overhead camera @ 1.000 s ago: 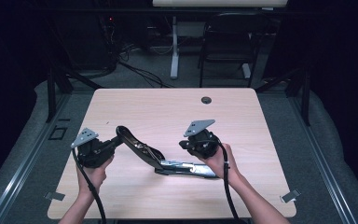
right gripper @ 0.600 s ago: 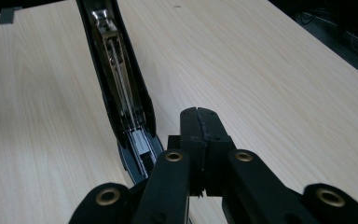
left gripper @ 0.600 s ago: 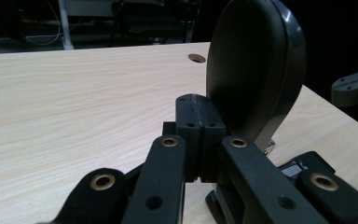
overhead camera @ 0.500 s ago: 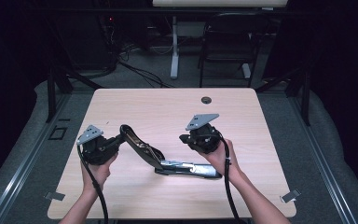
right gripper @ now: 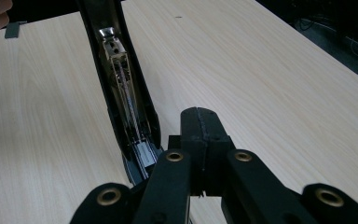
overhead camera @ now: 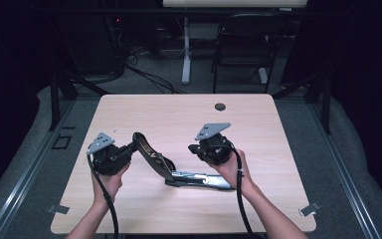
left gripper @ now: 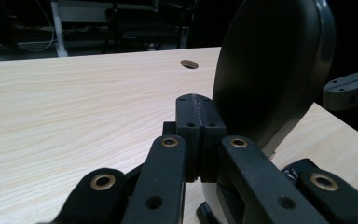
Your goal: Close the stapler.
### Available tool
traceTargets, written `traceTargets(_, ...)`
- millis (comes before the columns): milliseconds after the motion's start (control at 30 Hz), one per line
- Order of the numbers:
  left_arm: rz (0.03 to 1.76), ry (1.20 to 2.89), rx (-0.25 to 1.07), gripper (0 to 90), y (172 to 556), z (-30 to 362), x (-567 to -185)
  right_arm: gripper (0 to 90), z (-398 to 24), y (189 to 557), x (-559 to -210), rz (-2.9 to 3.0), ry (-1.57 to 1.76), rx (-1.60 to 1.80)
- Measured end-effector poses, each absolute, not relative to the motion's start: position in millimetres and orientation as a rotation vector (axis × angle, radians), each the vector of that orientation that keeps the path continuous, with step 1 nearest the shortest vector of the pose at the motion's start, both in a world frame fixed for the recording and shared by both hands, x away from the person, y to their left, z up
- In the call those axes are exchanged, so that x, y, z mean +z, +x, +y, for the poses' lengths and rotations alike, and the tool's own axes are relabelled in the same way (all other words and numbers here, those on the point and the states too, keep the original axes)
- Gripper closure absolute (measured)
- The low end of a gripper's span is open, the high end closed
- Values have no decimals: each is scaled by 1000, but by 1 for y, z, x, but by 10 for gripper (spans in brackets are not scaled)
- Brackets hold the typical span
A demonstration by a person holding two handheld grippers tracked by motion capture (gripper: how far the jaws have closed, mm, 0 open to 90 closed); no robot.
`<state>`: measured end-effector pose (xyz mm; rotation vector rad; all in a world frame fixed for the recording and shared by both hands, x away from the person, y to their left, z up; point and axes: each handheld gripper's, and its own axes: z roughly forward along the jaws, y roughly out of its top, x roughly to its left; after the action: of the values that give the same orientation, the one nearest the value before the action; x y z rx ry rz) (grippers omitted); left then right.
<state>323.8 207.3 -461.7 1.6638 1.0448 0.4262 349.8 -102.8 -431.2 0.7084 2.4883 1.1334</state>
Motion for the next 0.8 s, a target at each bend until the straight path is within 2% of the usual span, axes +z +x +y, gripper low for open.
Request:
traceTargets(300, 1029, 1688, 407, 900, 322, 202, -466, 900, -89, 345, -434, 2510, 664, 1128)
traceTargets(600, 1024, 1699, 388, 900, 320, 201, -469, 900, -49, 346, -429, 2537, 568, 1147)
traceTargets(800, 994, 1729, 373, 900, 320, 197, -470, 900, -40, 349, -424, 2539, 551, 1134)
